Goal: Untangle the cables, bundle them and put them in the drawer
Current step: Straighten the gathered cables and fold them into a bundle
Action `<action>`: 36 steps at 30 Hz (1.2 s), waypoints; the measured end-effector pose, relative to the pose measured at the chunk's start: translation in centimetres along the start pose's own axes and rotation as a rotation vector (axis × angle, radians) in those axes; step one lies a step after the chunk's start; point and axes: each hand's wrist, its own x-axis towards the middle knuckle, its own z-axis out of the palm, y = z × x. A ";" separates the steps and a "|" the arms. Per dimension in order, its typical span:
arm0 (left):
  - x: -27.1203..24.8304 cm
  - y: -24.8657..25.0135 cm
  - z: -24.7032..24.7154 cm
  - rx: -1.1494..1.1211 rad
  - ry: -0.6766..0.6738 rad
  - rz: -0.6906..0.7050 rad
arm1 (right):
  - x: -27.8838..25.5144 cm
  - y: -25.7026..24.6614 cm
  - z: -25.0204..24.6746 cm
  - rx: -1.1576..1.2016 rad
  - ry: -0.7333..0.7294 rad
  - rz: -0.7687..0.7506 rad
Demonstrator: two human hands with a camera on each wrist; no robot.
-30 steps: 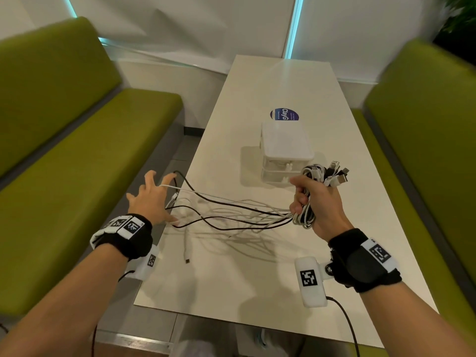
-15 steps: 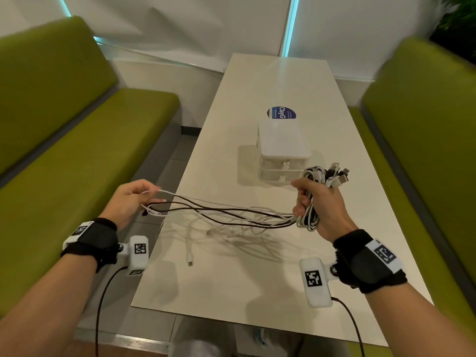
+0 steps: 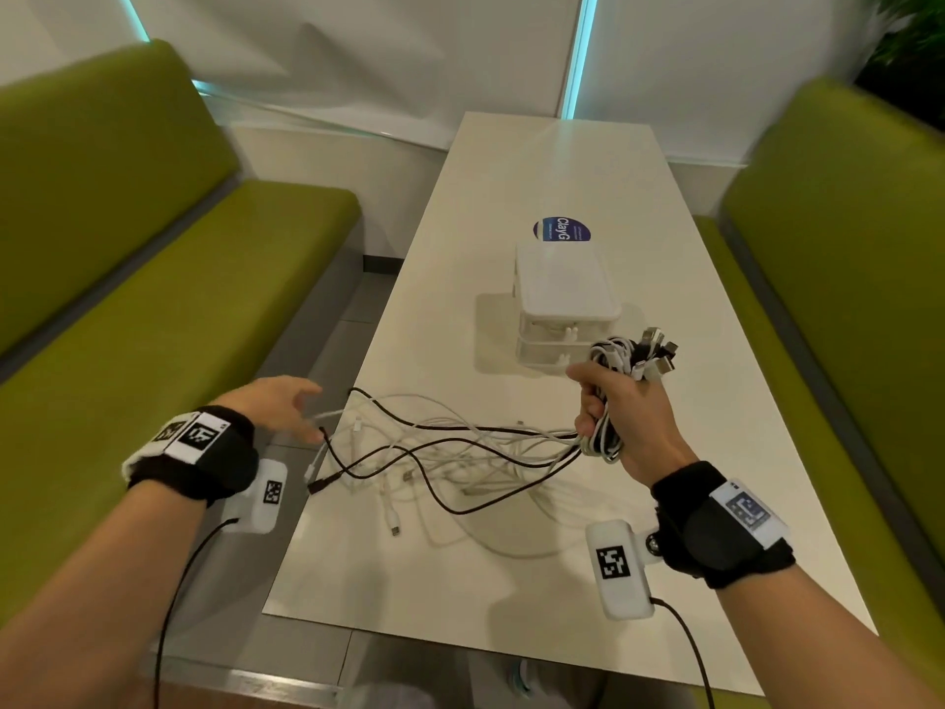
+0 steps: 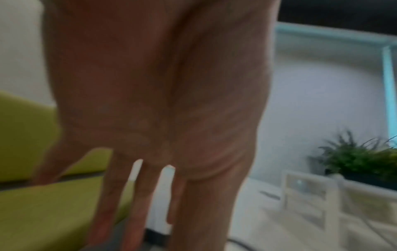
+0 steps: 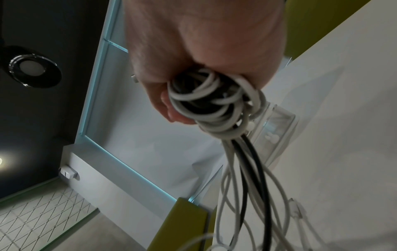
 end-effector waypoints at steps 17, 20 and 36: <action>-7.0 20.9 7.3 -0.435 -0.217 0.873 | -0.9 -1.4 0.4 0.151 -0.082 0.025; -6.7 20.5 7.6 -0.331 -0.186 0.834 | -1.1 -1.4 0.0 0.163 -0.070 0.055; -3.6 10.4 7.6 -0.004 0.280 0.724 | -0.7 -1.0 -0.8 0.142 -0.071 0.026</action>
